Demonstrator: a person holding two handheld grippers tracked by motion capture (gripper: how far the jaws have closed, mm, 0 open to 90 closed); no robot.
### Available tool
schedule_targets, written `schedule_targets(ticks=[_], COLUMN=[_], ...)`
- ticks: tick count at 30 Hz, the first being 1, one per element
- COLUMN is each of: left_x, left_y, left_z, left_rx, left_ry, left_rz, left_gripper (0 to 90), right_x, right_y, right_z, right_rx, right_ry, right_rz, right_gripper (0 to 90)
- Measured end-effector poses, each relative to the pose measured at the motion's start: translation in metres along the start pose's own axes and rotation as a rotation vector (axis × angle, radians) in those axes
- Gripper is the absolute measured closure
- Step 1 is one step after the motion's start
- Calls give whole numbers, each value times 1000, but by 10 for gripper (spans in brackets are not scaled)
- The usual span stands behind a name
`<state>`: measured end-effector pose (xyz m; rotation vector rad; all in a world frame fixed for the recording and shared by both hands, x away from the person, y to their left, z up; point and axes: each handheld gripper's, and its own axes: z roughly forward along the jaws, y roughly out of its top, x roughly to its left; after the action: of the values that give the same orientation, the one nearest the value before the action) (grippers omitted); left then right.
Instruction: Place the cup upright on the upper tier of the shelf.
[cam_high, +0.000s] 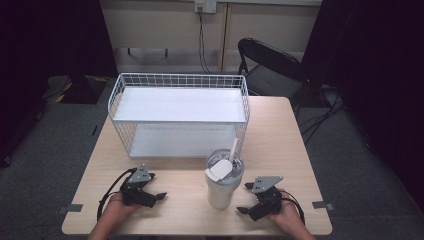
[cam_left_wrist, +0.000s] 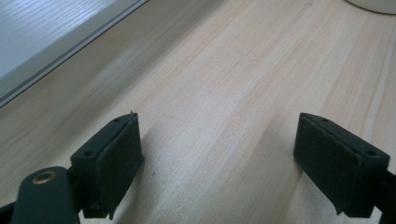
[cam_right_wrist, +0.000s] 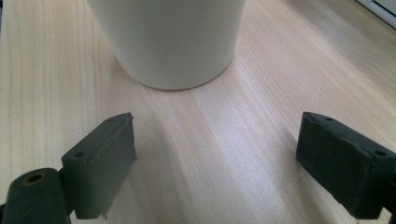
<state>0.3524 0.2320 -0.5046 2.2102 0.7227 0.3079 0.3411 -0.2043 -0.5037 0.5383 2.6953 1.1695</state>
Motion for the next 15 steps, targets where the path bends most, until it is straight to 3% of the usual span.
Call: schedule_targets(ticks=[10,15], left_x=[0,0], left_y=[0,0], left_z=[0,0], left_rx=[0,0], left_ry=[0,0], left_rz=[0,0], left_gripper=[148,148], right_x=[2,5], right_y=[3,11], right_z=[2,1], right_rx=[4,-44], right_ry=[-32,-20], right_rz=[30,52], right_gripper=[136,140])
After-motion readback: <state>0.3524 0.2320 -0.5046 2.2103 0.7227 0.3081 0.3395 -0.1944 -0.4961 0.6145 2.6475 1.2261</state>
